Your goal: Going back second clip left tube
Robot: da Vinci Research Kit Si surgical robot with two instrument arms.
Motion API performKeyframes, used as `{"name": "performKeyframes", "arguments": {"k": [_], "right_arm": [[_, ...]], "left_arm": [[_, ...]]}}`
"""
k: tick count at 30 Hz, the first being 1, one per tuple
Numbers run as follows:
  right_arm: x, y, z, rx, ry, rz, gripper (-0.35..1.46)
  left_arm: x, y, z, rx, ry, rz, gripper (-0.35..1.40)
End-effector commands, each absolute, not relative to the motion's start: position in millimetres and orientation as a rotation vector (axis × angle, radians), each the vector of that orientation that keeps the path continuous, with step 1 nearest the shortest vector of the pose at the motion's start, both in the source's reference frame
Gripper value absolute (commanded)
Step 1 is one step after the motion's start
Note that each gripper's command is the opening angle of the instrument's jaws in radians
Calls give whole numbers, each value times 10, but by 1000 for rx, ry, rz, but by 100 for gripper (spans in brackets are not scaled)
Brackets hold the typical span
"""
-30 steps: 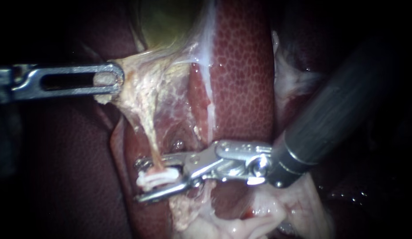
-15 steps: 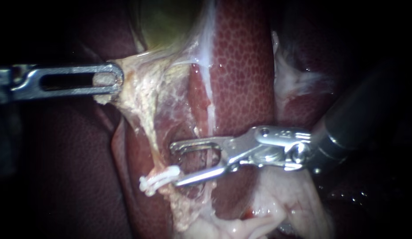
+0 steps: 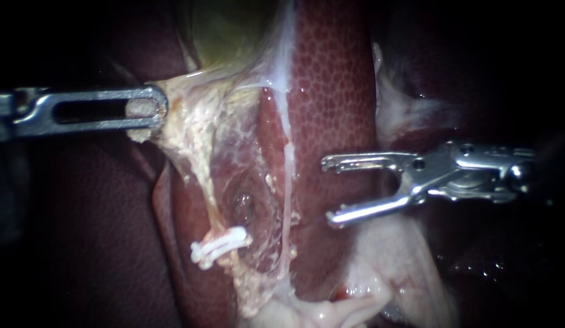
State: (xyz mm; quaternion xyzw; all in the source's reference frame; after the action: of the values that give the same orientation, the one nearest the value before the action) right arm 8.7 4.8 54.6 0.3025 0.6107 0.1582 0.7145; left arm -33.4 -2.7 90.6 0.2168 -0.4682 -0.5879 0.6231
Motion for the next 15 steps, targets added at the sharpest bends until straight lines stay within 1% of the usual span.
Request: {"name": "performKeyframes", "arguments": {"k": [1, 6, 15], "right_arm": [[85, 49, 541, 669, 1359, 349, 60], [83, 48, 531, 660, 1360, 335, 60], [83, 47, 532, 660, 1360, 335, 60]], "left_arm": [[-335, -27, 907, 497, -1075, -1351, -35], [-338, -28, 911, 494, -1075, -1351, -35], [-358, -33, 939, 482, -1069, -1346, -35]]}}
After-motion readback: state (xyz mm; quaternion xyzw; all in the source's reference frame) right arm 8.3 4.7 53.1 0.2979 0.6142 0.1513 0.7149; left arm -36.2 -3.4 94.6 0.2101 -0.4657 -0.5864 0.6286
